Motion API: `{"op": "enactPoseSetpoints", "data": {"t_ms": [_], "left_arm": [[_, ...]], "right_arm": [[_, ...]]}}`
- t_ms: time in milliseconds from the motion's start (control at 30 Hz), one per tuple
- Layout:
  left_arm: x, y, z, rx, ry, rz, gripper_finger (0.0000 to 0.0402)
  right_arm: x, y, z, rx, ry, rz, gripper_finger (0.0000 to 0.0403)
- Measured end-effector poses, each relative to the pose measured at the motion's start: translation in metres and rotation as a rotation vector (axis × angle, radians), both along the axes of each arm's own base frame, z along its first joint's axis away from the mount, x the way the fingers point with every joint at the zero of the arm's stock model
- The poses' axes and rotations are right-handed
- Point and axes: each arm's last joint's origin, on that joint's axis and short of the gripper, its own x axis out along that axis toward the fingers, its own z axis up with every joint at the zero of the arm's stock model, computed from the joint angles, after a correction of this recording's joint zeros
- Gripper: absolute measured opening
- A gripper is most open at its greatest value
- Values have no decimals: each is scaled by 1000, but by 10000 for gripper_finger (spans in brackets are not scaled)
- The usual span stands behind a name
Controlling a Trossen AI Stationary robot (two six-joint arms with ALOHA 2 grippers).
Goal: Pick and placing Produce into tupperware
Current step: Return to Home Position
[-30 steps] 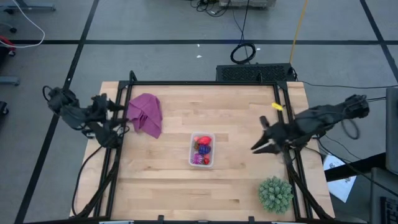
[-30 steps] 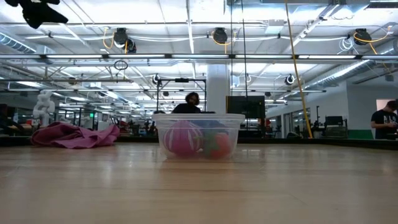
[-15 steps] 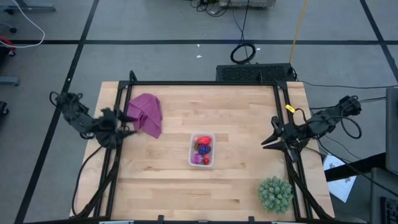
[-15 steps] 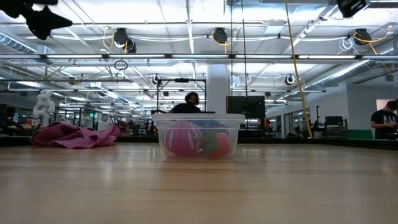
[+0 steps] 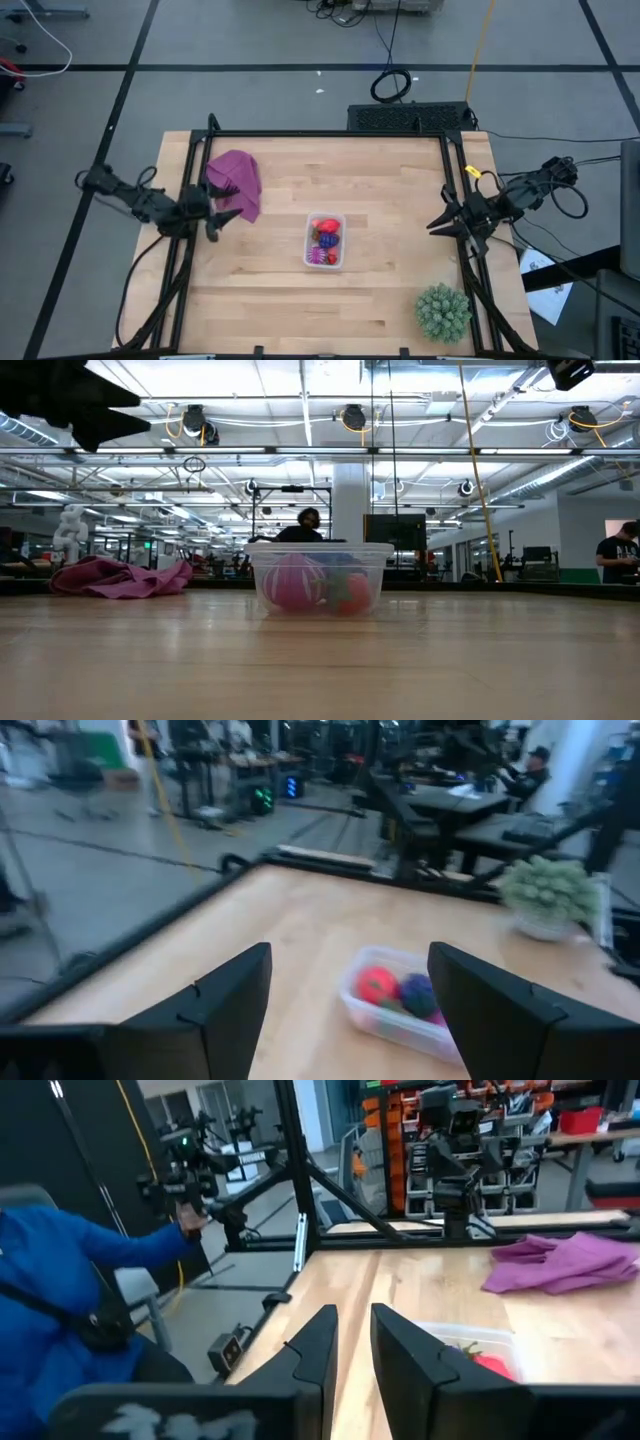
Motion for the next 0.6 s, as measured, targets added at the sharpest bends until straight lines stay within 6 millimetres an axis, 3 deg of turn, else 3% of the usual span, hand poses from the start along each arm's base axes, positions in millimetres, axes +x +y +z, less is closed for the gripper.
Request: {"op": "enactPoseSetpoints", "data": {"t_ms": [367, 600], "left_arm": [[8, 32, 2, 23, -1, 16, 273], [8, 42, -2, 8, 15, 23, 273]], "right_arm": [[-2, -1, -4, -146, -23, 16, 57], [-4, -2, -31, -198, -109, 19, 57]]}}
